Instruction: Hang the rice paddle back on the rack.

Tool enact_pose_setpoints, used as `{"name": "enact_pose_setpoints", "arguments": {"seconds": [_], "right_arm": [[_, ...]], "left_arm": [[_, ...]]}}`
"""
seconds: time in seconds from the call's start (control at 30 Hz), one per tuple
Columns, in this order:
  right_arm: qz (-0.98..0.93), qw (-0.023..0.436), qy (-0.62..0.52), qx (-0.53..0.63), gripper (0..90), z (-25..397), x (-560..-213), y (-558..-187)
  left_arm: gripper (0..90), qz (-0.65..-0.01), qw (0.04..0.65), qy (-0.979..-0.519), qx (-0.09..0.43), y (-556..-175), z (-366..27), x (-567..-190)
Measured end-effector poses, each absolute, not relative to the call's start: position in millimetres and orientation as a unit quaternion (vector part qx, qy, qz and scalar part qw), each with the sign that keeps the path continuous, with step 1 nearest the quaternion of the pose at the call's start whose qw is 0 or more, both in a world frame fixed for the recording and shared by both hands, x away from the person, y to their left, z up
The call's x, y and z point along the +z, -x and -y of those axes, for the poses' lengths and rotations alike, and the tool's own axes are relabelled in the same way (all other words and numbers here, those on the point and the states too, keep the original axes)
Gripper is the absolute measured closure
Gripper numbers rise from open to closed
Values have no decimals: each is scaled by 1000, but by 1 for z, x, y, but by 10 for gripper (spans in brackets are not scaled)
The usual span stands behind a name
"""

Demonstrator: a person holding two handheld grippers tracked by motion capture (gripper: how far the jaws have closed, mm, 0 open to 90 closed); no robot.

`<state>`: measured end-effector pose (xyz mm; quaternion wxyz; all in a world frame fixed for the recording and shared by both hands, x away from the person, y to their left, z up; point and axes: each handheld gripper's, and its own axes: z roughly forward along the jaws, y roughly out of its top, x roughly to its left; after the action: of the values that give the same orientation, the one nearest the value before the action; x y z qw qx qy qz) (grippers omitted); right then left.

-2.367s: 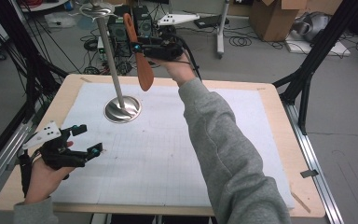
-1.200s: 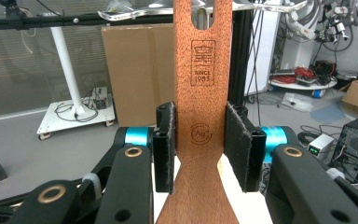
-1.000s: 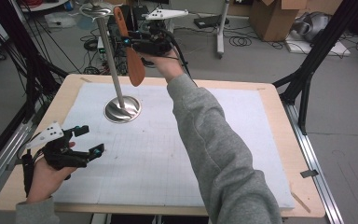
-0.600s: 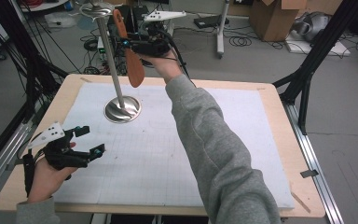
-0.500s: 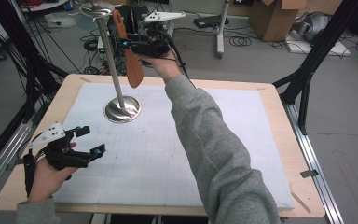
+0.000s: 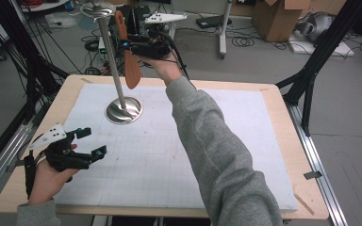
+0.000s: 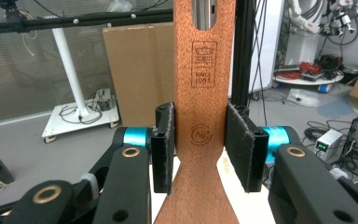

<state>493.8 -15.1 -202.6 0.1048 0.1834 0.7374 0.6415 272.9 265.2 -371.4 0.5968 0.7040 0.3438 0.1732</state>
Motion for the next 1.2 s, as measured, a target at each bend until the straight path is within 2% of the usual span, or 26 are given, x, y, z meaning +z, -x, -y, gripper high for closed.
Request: {"name": "enact_pose_setpoints", "arguments": {"seconds": [0.2, 0.5, 0.77, 1.2], "right_arm": [[-734, 101, -189, 644, 518, 21, -206, -494], [-748, 129, -173, 628, 328, 37, -208, -485], [-768, 113, -170, 607, 141, 55, -215, -480], [-778, 114, -171, 594, 115, 76, -231, -465]], "left_arm": [[18, -345, 599, -700, 180, -272, -269, -369], [18, -341, 605, -697, 178, -275, -268, -365], [18, -338, 605, -699, 177, -276, -265, -365], [18, -332, 614, -692, 182, -276, -267, -359]]}}
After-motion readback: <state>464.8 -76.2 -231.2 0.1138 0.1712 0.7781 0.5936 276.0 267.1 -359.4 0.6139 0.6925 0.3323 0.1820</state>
